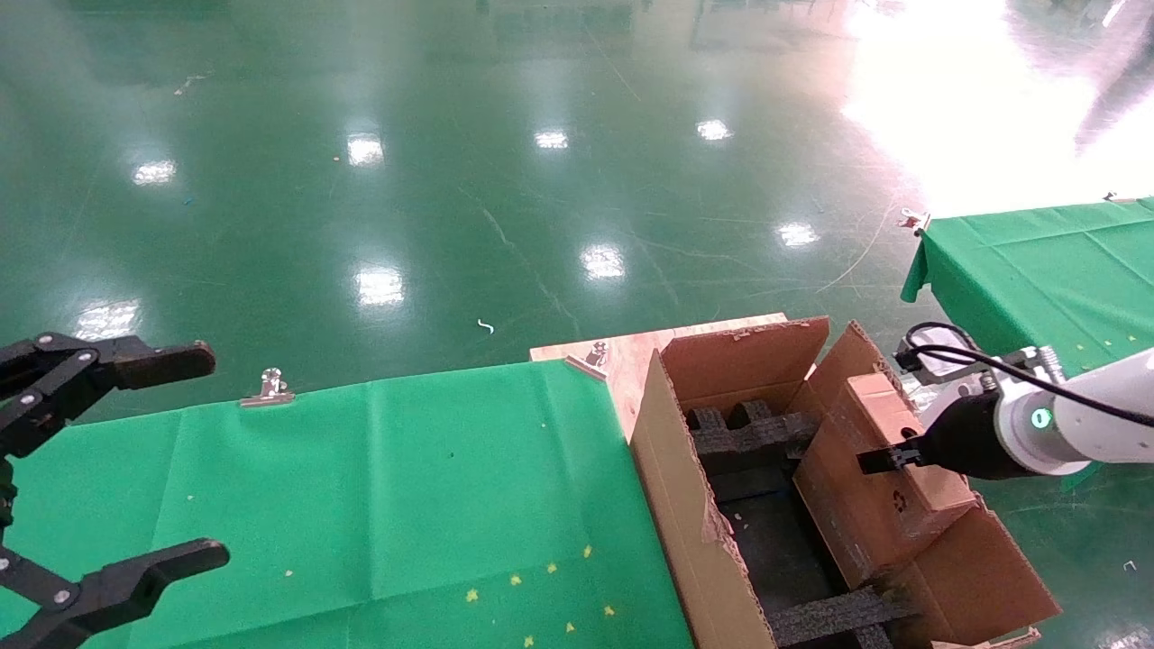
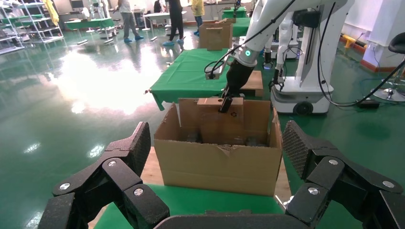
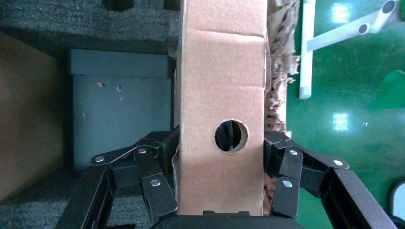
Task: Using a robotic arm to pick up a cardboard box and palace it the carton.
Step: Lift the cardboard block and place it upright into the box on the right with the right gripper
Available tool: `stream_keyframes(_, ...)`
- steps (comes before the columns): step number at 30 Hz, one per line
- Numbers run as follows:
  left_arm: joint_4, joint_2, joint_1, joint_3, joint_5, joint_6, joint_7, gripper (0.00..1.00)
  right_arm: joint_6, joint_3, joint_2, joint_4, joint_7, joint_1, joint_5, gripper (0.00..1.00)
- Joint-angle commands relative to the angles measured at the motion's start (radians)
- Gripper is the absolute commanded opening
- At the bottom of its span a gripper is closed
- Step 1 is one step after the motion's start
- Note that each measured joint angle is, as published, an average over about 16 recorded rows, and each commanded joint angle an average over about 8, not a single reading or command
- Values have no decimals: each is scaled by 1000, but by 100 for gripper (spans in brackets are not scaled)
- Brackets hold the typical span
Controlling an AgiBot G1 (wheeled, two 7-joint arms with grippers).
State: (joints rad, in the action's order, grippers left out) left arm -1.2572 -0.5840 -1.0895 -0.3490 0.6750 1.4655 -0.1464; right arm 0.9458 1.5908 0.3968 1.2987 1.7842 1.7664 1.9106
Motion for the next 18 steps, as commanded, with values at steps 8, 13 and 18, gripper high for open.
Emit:
stream_keyframes(8,0,0,0,0,0,0,0,100,-53,17,52,-73,20,-49,15,0)
stream_keyframes(13,0,0,0,0,0,0,0,100,-72,20,83,-125,3,-65,4,0)
stream_keyframes(18,0,0,0,0,0,0,0,100,-80,21,104,-166,-25,-72,-14,0)
